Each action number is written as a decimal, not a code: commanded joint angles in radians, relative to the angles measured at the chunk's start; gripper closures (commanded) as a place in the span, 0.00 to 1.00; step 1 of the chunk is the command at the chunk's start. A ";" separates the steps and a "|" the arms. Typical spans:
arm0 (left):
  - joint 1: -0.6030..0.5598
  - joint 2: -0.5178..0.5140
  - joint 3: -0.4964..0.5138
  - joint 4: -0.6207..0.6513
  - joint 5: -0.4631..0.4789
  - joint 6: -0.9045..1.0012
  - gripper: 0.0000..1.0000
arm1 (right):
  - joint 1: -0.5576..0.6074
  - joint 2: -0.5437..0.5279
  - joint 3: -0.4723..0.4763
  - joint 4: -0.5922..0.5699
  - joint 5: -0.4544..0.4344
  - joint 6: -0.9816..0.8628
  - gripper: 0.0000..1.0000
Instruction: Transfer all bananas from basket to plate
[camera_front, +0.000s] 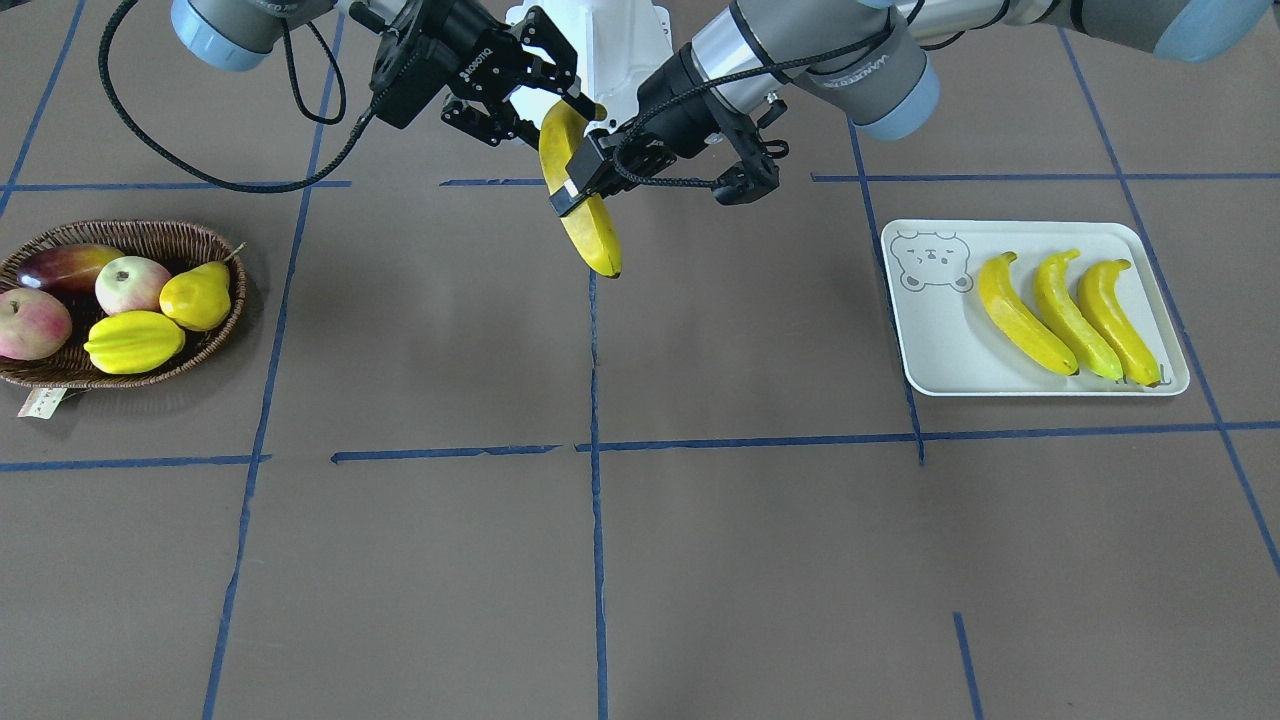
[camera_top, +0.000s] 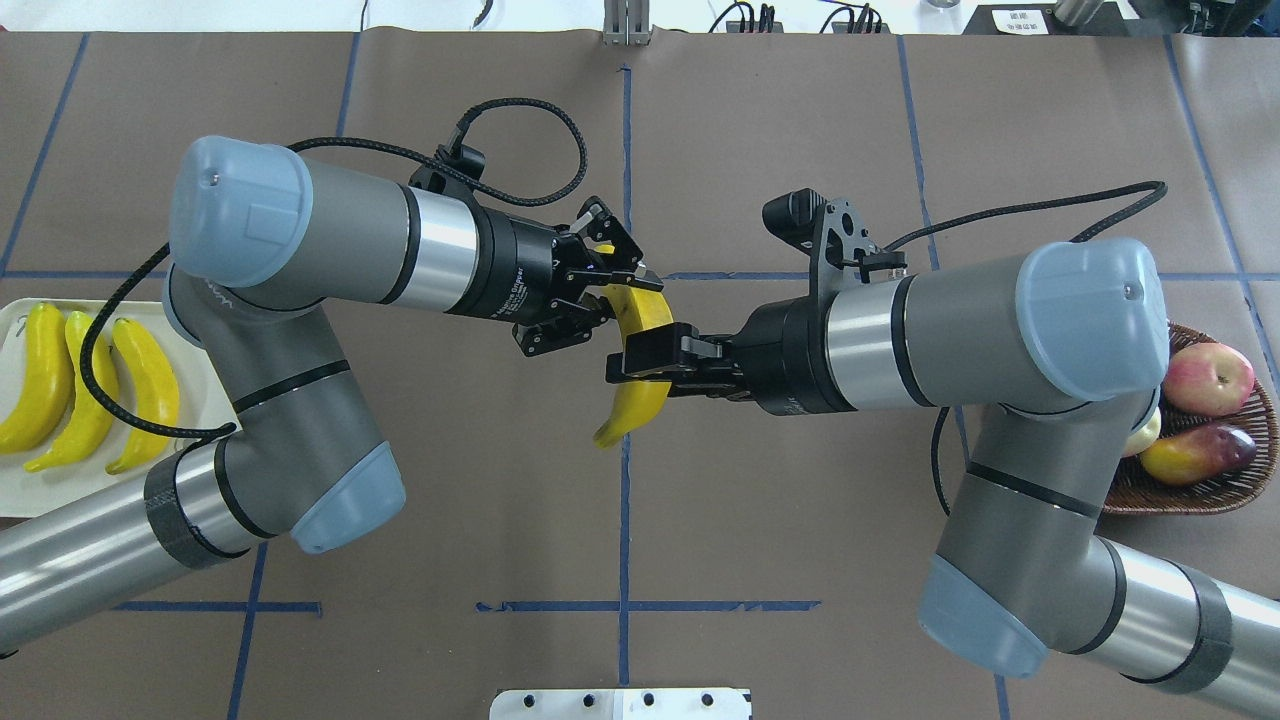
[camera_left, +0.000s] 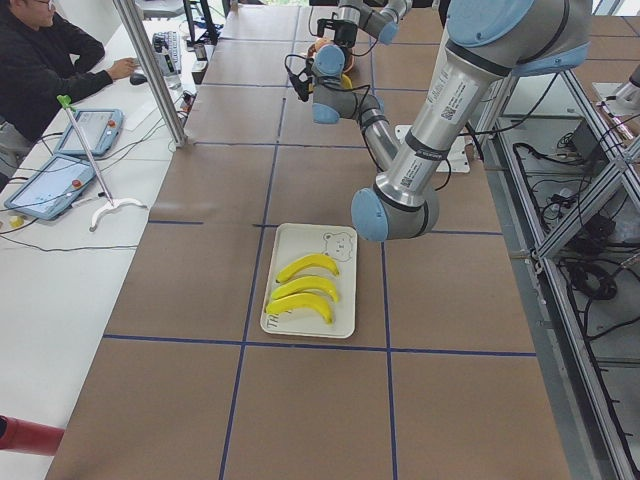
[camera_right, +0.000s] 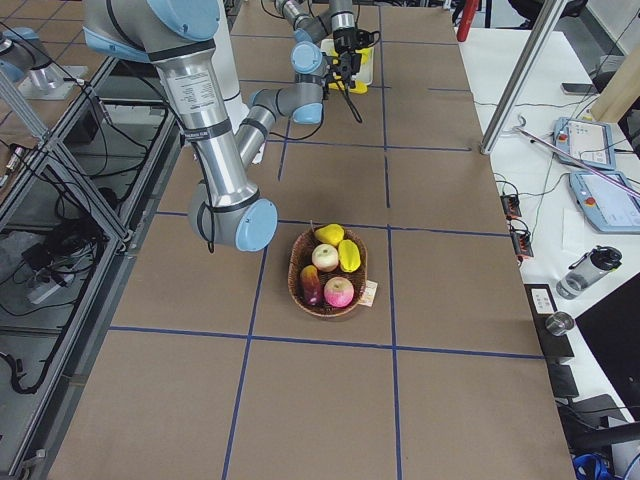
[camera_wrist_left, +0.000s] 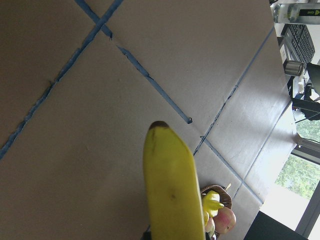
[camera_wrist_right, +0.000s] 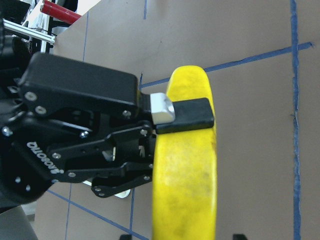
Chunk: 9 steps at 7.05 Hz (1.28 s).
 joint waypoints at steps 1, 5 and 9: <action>-0.012 0.002 0.000 0.003 -0.004 0.003 1.00 | 0.003 -0.002 0.011 -0.007 0.001 0.001 0.00; -0.194 0.251 -0.046 0.180 -0.135 0.357 1.00 | 0.132 -0.016 0.088 -0.248 0.039 -0.023 0.00; -0.192 0.592 -0.060 0.183 0.036 0.708 1.00 | 0.254 -0.066 0.097 -0.560 0.056 -0.432 0.00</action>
